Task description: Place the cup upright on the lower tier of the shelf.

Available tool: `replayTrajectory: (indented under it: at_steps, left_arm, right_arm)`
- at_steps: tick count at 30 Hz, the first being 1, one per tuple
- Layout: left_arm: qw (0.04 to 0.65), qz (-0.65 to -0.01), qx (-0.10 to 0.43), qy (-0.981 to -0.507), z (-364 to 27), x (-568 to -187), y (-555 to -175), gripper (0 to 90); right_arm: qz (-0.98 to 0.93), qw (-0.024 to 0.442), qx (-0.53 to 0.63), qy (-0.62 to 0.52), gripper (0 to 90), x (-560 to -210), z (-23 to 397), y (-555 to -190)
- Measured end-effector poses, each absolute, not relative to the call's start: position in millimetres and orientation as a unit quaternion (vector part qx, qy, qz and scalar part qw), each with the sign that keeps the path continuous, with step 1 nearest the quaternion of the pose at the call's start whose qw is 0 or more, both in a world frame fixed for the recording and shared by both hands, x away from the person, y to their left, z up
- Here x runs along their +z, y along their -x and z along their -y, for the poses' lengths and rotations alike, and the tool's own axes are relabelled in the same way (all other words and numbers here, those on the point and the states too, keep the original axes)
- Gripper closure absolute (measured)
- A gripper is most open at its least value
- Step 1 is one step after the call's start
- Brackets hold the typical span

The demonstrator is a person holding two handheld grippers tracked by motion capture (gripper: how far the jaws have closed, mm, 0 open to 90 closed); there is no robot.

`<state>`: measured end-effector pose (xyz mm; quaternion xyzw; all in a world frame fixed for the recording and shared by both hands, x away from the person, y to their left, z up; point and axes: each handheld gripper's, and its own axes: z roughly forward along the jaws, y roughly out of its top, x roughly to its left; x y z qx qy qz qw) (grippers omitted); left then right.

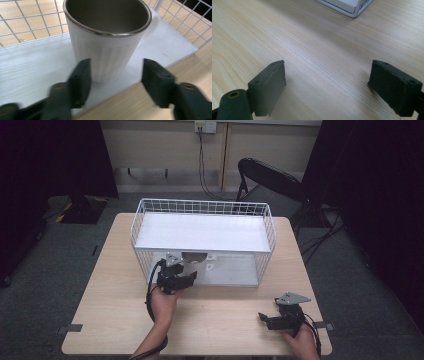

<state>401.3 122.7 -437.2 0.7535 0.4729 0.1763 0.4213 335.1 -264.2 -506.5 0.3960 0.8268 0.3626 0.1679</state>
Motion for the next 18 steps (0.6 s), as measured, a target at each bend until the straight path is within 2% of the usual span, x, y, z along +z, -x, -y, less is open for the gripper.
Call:
replayTrajectory:
  at_steps: [3, 10, 18]
  left_arm:
    - [0.431, -0.462, 0.171, -0.756, -126.9, -437.9, -399.3, 27.7]
    - [0.450, -0.445, 0.153, -0.759, -135.9, -438.8, -393.9, 18.2]
    - [0.442, -0.427, 0.141, -0.777, -143.8, -437.9, -386.6, 15.9]
  right_arm:
    - [-0.827, 0.168, 0.362, -0.396, 13.0, -506.5, 264.2, -335.1]
    - [-0.827, 0.168, 0.362, -0.396, 12.9, -506.4, 264.2, -335.1]
    - [-0.827, 0.167, 0.362, -0.396, 12.9, -506.5, 264.2, -335.2]
